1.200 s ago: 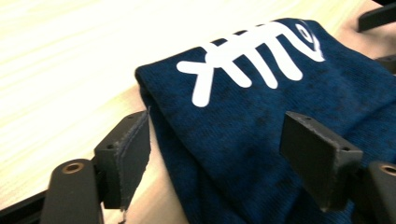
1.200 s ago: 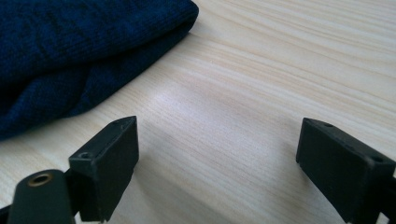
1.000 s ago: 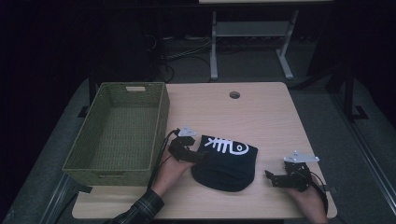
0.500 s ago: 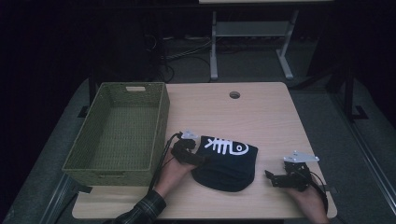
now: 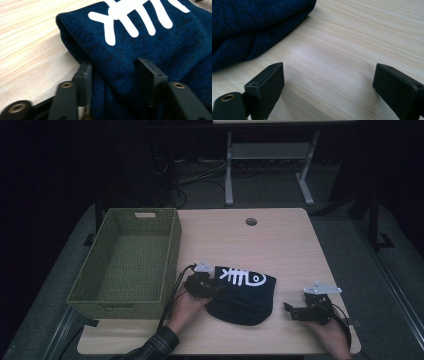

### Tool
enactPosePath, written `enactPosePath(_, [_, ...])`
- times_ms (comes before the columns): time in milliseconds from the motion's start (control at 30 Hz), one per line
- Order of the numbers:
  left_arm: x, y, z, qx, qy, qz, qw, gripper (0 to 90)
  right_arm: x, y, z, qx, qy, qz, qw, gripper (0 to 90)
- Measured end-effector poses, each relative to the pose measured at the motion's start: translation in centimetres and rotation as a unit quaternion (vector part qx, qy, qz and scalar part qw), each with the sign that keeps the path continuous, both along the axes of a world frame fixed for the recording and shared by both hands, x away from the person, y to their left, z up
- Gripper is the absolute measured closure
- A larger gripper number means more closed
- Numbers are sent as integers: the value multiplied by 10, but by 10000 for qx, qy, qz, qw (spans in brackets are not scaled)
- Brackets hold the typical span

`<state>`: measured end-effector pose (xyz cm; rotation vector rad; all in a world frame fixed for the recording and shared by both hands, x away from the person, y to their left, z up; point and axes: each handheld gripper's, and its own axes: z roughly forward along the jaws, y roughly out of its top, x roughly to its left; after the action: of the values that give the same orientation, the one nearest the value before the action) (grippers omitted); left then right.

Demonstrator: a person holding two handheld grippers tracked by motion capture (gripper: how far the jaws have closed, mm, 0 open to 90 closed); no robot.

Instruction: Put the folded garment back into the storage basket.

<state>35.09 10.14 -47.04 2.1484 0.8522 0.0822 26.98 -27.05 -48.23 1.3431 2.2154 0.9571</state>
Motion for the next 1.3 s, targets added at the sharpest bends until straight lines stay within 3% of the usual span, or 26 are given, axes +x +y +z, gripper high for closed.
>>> enactPosePath(267, [1,-1,2,6,74,-102,9999,639,0,0,0,1,-1,-1,10000,99])
enactPosePath(367, [1,-2,4,115,45,-178,9998,665,0,0,0,-1,-1,2,10000,99])
enactPosePath(567, [1,0,10,42,109,-161,9998,696,1,-1,0,-6,-6,76,10000,99])
enactPosePath(833, [-5,1,33,-315,96,-180,9993,704,1,-1,0,-3,0,76,10000,98])
enactPosePath(1067, [-9,2,52,-531,78,-236,9983,709,0,-1,0,2,3,81,10000,98])
enactPosePath(1300, [-11,4,78,-648,-62,-358,9972,714,0,-1,0,-2,1,74,10000,98])
